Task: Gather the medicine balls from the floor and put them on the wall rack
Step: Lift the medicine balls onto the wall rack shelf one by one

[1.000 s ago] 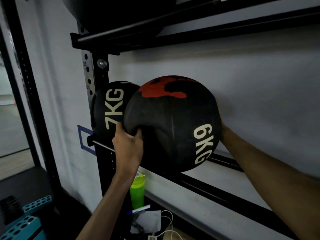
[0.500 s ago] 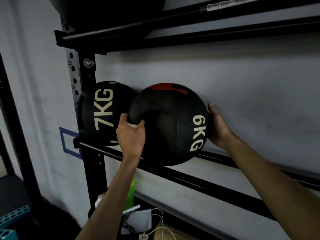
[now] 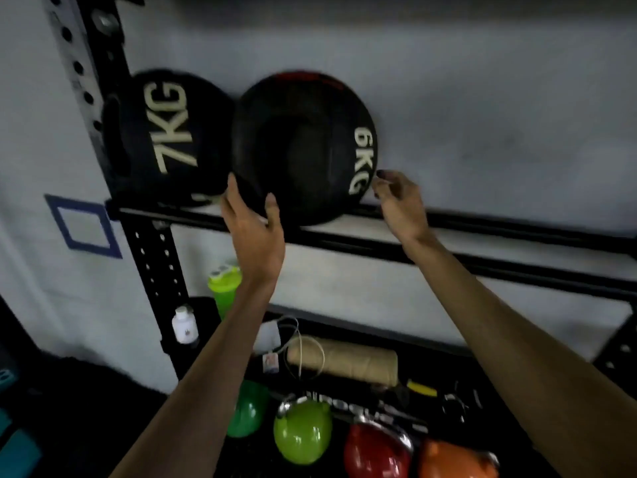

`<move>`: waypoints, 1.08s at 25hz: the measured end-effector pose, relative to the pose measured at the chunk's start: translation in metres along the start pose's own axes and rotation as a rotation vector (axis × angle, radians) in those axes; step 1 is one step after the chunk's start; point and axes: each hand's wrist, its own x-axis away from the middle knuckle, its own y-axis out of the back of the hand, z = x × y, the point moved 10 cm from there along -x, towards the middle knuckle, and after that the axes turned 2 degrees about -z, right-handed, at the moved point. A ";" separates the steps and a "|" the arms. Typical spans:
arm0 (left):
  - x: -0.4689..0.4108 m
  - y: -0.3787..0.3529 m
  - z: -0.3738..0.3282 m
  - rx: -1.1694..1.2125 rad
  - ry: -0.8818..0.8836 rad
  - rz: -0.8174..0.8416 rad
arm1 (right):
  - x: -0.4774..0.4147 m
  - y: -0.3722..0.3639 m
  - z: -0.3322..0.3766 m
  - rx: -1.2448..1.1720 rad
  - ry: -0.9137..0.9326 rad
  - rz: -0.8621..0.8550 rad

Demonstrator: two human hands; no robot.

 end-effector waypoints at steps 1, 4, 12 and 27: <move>0.021 0.003 0.004 0.002 0.001 -0.013 | 0.024 0.012 0.001 0.086 0.099 -0.023; 0.115 -0.003 0.014 -0.018 -0.031 0.092 | 0.115 0.055 -0.011 0.209 0.225 -0.077; 0.391 -0.077 0.070 -0.299 0.173 0.869 | 0.323 0.165 -0.237 0.538 -0.317 0.141; 0.870 -0.139 0.052 -0.746 0.417 1.884 | 0.619 0.498 -0.459 0.690 -1.198 0.377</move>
